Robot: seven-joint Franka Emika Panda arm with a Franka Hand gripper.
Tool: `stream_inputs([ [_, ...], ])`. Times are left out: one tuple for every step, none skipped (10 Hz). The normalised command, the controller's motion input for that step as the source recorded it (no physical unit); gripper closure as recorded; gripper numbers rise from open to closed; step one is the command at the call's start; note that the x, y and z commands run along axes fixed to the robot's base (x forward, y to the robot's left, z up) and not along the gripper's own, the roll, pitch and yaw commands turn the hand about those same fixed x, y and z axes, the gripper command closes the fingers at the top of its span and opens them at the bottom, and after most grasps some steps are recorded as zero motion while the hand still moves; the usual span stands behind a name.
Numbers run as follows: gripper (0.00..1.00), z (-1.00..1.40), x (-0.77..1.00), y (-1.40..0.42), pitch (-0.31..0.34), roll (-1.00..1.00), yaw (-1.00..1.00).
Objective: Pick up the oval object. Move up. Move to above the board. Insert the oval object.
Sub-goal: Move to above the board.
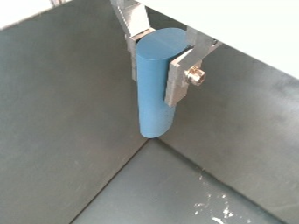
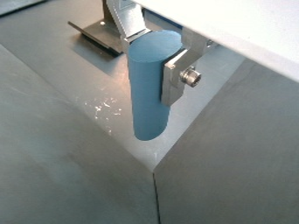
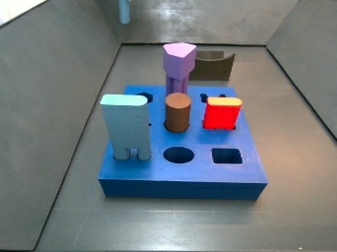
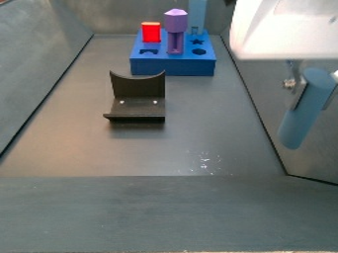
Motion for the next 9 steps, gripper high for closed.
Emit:
stream_inputs([
  [1.0,1.0,0.01,0.15,0.079,0.04,-0.01],
  [1.0,1.0,0.01,0.14,0.075,0.04,0.0],
  [1.0,1.0,0.0,0.12,0.077,0.05,0.0],
  [1.0,1.0,0.0,0.11,0.08,0.05,0.01],
  [1.0,1.0,-0.01,0.09,0.077,0.05,0.01],
  [1.0,1.0,-0.01,0.08,0.073,0.06,0.02],
  [1.0,1.0,-0.02,0.06,0.071,0.07,0.02],
  [1.0,1.0,-0.02,0.06,0.072,0.07,0.02],
  [1.0,1.0,-0.03,0.04,0.067,0.07,0.02],
])
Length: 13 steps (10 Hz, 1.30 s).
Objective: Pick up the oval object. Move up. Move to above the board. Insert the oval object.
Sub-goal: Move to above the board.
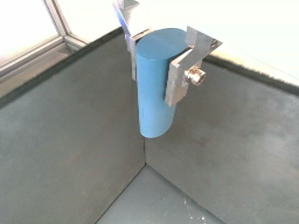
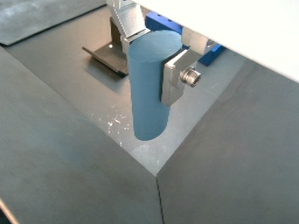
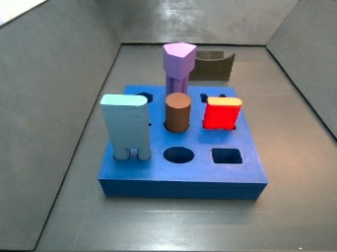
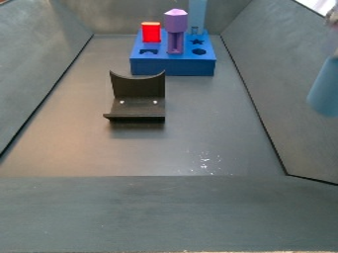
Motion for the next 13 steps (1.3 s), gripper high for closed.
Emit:
stream_inputs([
  [1.0,1.0,-0.03,0.03,0.068,0.06,0.02],
  [1.0,0.85,-0.02,0.01,0.072,0.07,0.02],
  [1.0,0.71,-0.02,0.0,0.075,0.07,0.02],
  [1.0,0.53,-0.01,-0.01,0.076,0.07,0.02],
  [1.0,0.38,-0.01,-0.01,0.073,0.07,0.02],
  [1.0,0.19,-0.01,-0.01,0.074,0.06,0.02],
  [1.0,0.03,0.28,-1.0,-0.036,0.18,0.22],
  [1.0,0.03,0.28,-1.0,-0.038,0.19,0.2],
  [1.0,0.03,0.27,-1.0,-0.055,0.16,0.14],
  [1.0,0.03,0.27,-1.0,-0.072,0.1,0.07],
  [1.0,0.03,0.27,-1.0,-0.062,0.07,0.03],
  [1.0,0.03,0.27,-1.0,-0.046,0.03,0.02],
  [1.0,0.03,0.27,-1.0,-0.032,0.0,0.01],
])
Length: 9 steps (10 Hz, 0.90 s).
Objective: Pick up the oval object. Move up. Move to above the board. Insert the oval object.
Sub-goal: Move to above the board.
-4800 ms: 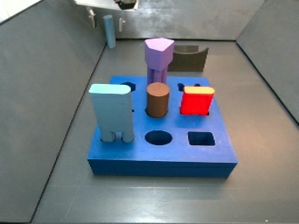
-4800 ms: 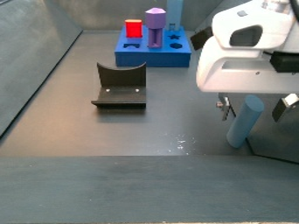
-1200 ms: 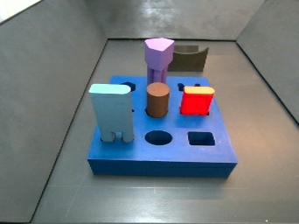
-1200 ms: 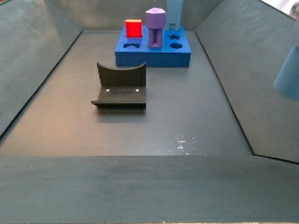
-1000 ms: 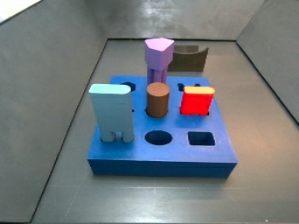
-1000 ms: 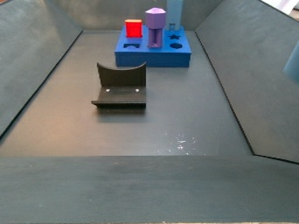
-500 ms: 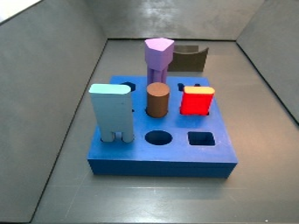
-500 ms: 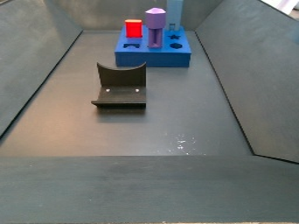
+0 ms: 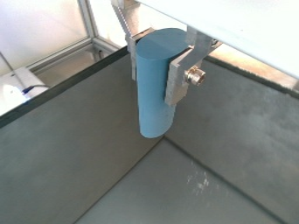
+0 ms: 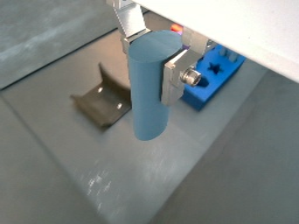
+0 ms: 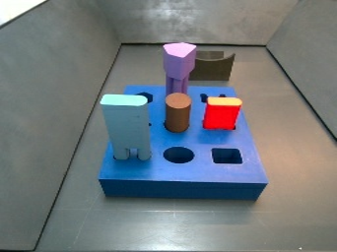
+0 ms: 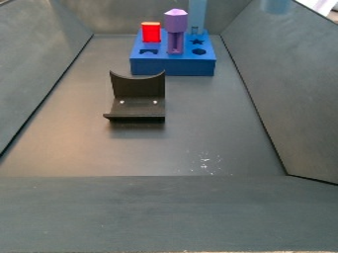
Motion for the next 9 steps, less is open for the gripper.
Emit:
stream_inputs([
  [1.0,0.03,0.27,-1.0,-0.021,0.01,0.01],
  [1.0,0.03,0.27,-1.0,-0.008,0.0,0.01],
  [1.0,0.02,0.28,-1.0,0.0,-0.01,0.01],
  [1.0,0.02,0.28,-1.0,0.008,0.01,0.01],
  [1.0,0.02,0.29,-1.0,0.019,-0.01,0.01],
  [1.0,0.02,0.3,-1.0,0.025,-0.01,0.01],
  [1.0,0.02,0.3,-1.0,0.029,-0.01,0.01],
  [1.0,0.02,0.31,-1.0,0.038,-0.01,0.01],
  [1.0,0.03,0.32,-1.0,0.043,-0.01,0.01],
])
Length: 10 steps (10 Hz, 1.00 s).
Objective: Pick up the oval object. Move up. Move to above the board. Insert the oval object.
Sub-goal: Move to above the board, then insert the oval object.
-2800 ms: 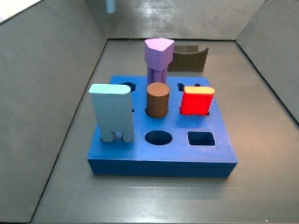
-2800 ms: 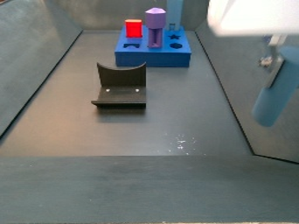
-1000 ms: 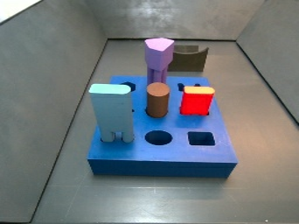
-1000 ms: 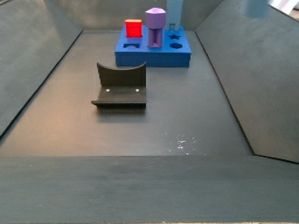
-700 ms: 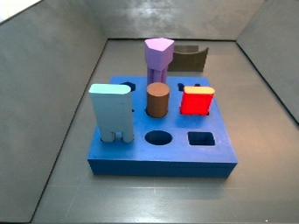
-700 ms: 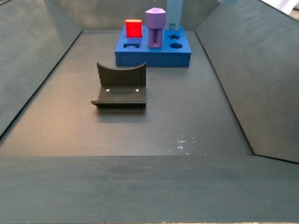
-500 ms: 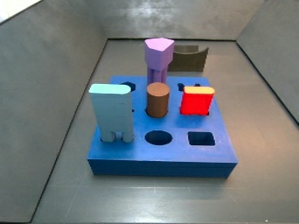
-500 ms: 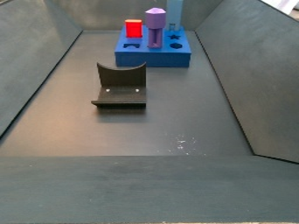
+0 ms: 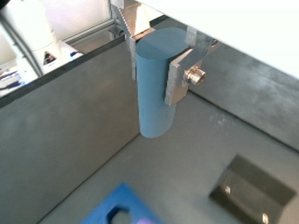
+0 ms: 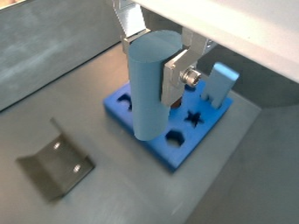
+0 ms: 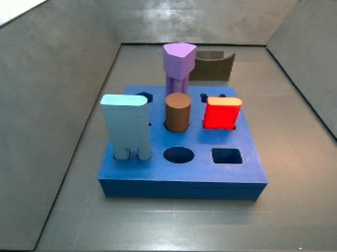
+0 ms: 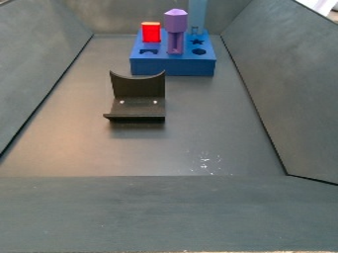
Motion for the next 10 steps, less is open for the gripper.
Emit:
stream_inputs([
  [1.0,0.02,0.33,-1.0,0.054,0.0,0.01],
  [1.0,0.03,0.34,-1.0,0.06,-0.01,0.01],
  [1.0,0.03,0.35,-1.0,0.07,0.01,0.01],
  [1.0,0.04,0.37,-1.0,0.081,0.0,0.01],
  [1.0,0.03,0.36,-0.88,0.101,0.0,0.0],
  [1.0,0.04,0.28,-0.61,0.108,0.01,0.01],
  [1.0,0.03,0.17,-0.32,0.1,0.03,0.0],
  [1.0,0.02,0.13,-0.23,0.088,0.03,0.0],
  [1.0,0.0,0.0,-0.02,0.0,0.01,0.0],
  [1.0,0.0,-0.04,0.0,-0.02,0.0,0.0],
])
